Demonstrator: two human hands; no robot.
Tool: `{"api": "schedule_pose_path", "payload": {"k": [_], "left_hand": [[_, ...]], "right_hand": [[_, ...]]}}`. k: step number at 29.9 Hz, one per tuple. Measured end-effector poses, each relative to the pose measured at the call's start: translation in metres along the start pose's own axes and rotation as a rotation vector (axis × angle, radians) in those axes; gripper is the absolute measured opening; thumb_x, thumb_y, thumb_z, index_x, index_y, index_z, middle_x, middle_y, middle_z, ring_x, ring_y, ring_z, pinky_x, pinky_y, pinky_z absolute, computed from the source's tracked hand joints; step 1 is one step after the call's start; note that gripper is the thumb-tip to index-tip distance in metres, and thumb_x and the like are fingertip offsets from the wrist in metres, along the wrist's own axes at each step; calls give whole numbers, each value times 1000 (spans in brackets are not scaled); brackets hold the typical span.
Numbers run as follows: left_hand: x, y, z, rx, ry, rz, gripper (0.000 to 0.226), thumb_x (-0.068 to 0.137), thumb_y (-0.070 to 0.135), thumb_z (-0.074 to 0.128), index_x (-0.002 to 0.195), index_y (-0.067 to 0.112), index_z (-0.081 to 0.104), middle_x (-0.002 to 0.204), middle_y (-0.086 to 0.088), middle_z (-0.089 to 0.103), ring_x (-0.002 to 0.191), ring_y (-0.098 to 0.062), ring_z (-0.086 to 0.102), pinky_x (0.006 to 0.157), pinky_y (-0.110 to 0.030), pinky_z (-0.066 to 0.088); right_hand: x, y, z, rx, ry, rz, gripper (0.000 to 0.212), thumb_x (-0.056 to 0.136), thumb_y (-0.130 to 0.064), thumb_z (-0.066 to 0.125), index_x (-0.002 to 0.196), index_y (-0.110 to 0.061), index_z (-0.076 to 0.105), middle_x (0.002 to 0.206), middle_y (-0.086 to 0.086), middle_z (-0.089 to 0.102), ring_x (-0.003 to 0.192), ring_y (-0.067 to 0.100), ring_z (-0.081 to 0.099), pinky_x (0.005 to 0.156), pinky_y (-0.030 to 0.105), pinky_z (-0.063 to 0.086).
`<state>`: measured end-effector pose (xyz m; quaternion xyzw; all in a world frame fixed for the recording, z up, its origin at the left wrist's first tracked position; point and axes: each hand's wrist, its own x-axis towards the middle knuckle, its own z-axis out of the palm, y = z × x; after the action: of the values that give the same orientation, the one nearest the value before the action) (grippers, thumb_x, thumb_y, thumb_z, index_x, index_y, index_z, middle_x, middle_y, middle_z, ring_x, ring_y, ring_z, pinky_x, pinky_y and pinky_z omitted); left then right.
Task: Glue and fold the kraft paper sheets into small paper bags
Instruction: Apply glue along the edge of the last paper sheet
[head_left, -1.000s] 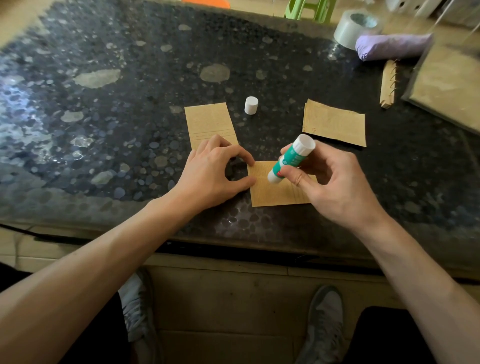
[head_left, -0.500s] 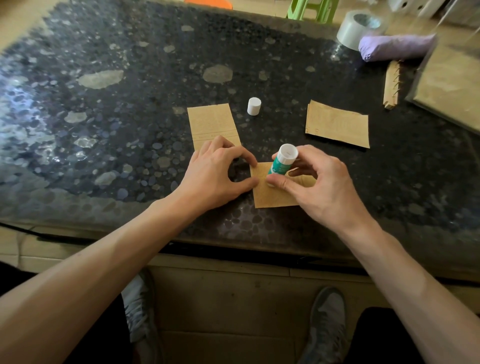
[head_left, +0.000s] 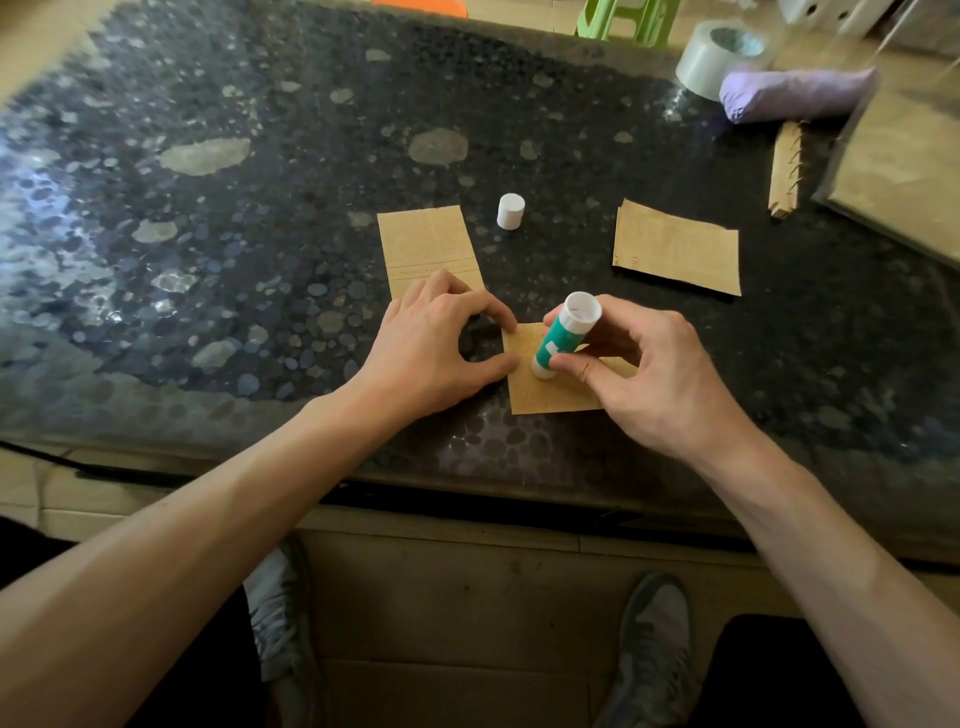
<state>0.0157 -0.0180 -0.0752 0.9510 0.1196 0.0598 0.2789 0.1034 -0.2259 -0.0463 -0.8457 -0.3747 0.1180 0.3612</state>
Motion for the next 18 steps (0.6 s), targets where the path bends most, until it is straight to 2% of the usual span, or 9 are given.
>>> {"api": "schedule_pose_path", "payload": {"k": [4,8,13,18], "left_hand": [[0,0,0,-6,8,-1,39,80,60,72,116,44,66,114,8,48,117,-16,47,102,-40,38],[0,1,0,-11,12,2,39,79,61,71,115,45,66,113,8,48,117,-16,48,103,-41,39],[1,1,-1,-13,-10,-6,40,78,63,71,114,47,66,114,8,49,117,-17,49,103,-45,42],[2,2,-2,-4,-26,-16,41,78,62,70,116,46,65,116,9,47,119,-17,48,103,-41,40]], "right_hand": [[-1,-3,-4,-1,-13,-7,33,89,-39,77,121,-34,70,112,-23,69,111,-3,63,96,21,52],[-3,-2,-7,-3,-6,-13,36,84,-48,77,117,-35,70,108,-26,69,108,-6,63,92,19,53],[-5,-2,-8,-1,-6,-13,47,78,-59,72,118,-34,71,111,-24,70,107,-5,64,93,23,56],[-7,-1,-9,13,-36,-16,41,79,-55,74,115,-35,71,109,-25,70,108,-7,64,92,13,52]]}}
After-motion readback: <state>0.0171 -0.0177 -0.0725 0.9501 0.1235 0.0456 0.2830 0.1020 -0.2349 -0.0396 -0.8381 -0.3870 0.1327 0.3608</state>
